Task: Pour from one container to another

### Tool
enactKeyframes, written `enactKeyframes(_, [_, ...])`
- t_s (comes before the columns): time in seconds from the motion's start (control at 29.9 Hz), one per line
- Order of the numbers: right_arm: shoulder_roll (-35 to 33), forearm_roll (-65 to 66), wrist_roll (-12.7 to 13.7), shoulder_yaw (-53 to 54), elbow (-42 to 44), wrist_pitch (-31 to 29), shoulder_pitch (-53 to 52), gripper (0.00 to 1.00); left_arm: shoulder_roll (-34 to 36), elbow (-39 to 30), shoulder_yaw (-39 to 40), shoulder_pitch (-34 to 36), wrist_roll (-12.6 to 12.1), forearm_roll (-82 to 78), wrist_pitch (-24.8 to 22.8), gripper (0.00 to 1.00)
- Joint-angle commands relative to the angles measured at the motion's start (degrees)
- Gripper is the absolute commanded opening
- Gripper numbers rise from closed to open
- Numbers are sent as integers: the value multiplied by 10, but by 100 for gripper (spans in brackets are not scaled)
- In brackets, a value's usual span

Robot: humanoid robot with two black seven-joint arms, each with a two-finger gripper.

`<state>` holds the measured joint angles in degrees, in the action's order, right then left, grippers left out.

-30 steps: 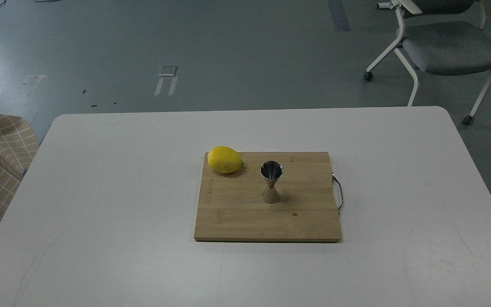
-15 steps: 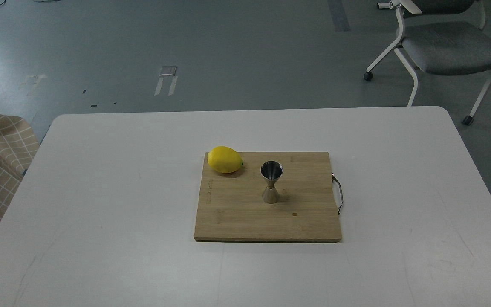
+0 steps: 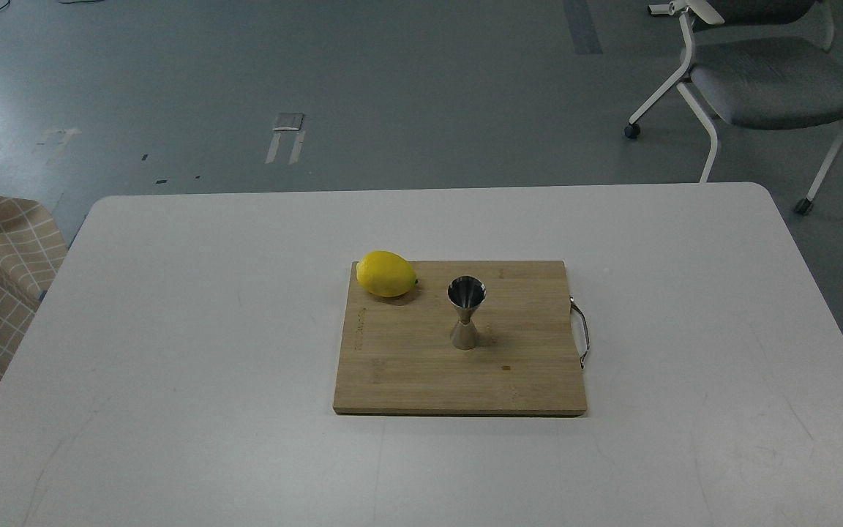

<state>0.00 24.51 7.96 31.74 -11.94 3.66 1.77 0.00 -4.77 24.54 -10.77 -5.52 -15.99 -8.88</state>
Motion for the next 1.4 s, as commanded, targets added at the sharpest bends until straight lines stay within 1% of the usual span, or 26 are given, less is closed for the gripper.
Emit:
enactKeyframes(0.0, [0,0,0,0,0,0,0,100,0,0,0,4,24,0,0,98])
enactKeyframes(0.03, [0,0,0,2,0,0,0,100,0,0,1,5,42,0,0,98])
enactKeyframes(0.07, [0,0,0,2,0,0,0,100,0,0,1,5,51,0,0,98])
enactKeyframes(0.1, [0,0,0,2,0,-1,0,100,0,-1,1,5,66,0,0,98])
enactKeyframes(0.13, [0,0,0,2,0,0,0,100,0,-5,1,5,74,0,-1,98])
enactKeyframes(0.23, [0,0,0,0,0,-1,0,100,0,-6,1,5,75,0,-1,98])
enactKeyframes(0.33, [0,0,0,1,0,0,0,100,0,-2,1,3,68,0,-1,98])
enactKeyframes(0.5, [0,0,0,0,0,-1,0,100,0,1,-1,-7,68,1,0,98])
enactKeyframes(1.37, [0,0,0,1,0,-1,0,100,0,0,-3,-7,68,1,0,98])
